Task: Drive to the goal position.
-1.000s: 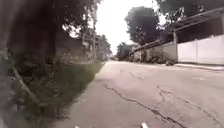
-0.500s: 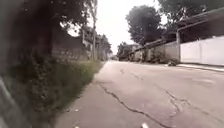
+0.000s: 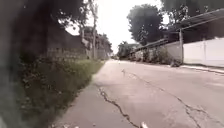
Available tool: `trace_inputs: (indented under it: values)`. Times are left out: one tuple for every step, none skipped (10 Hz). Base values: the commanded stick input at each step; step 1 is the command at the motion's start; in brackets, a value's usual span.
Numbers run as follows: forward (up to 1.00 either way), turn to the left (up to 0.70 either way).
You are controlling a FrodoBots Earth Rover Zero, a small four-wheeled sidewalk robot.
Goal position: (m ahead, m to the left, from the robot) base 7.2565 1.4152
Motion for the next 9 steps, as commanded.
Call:
trace_inputs:
  values:
    - [0.70,0.00]
    - [0.70,0.00]
    - [0.70,0.00]
    - [0.70,0.00]
    - [0.70,0.00]
    - [0.70,0.00]
    - [0.70,0.00]
    - [0.70,0.00]
    - [0.70,0.00]
